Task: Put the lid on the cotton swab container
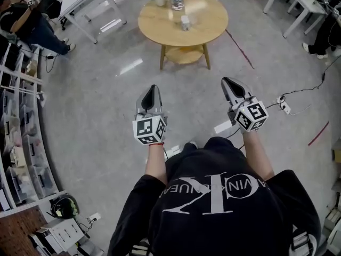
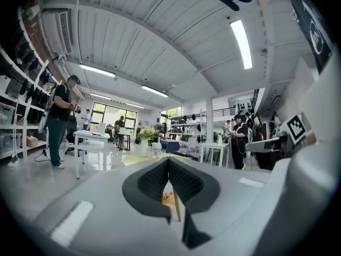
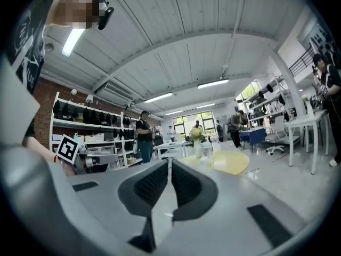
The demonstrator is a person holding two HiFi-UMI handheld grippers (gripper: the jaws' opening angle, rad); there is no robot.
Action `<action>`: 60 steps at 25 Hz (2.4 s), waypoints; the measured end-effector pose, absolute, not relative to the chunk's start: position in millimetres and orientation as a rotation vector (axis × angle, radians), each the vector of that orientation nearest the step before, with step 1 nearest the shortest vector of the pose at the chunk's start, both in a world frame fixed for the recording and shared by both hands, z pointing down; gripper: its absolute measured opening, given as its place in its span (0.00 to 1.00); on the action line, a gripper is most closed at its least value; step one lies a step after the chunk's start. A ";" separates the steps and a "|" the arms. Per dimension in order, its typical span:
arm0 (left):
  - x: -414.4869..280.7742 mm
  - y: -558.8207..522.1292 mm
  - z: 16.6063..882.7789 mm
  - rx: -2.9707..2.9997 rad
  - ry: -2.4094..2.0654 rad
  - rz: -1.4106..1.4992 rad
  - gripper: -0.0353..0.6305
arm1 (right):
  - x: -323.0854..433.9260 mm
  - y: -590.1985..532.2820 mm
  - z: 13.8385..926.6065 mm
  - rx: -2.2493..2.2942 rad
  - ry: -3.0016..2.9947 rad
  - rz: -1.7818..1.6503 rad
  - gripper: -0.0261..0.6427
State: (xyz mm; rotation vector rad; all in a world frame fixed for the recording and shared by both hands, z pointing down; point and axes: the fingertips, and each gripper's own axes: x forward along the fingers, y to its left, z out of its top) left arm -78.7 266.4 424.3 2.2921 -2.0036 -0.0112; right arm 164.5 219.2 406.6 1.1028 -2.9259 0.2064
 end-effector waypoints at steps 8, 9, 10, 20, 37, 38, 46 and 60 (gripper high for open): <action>-76.0 262.9 428.7 2.357 -1.874 -0.040 0.21 | 153.2 208.7 402.7 1.173 -2.936 0.242 0.09; -76.5 262.0 430.2 2.353 -1.864 -0.043 0.29 | 152.9 208.2 403.3 1.172 -2.934 0.249 0.15; -77.3 260.7 430.8 2.352 -1.857 -0.042 0.30 | 153.1 206.9 402.9 1.175 -2.934 0.260 0.21; -87.8 226.9 447.2 2.314 -1.854 -0.033 0.35 | 160.5 153.6 403.1 1.218 -2.969 0.325 0.29; -107.2 80.4 454.3 2.319 -1.781 0.012 0.35 | 106.5 11.3 424.4 1.085 -2.952 0.473 0.30; -106.1 71.4 455.4 2.322 -1.773 0.016 0.35 | 106.1 2.9 426.7 1.082 -2.945 0.483 0.30; -89.8 0.0 469.8 2.348 -1.696 0.052 0.35 | 97.3 -62.2 446.4 1.014 -2.919 0.558 0.30; -61.3 -86.0 490.0 2.405 -1.549 0.126 0.39 | 79.7 -142.2 477.2 0.890 -2.901 0.703 0.30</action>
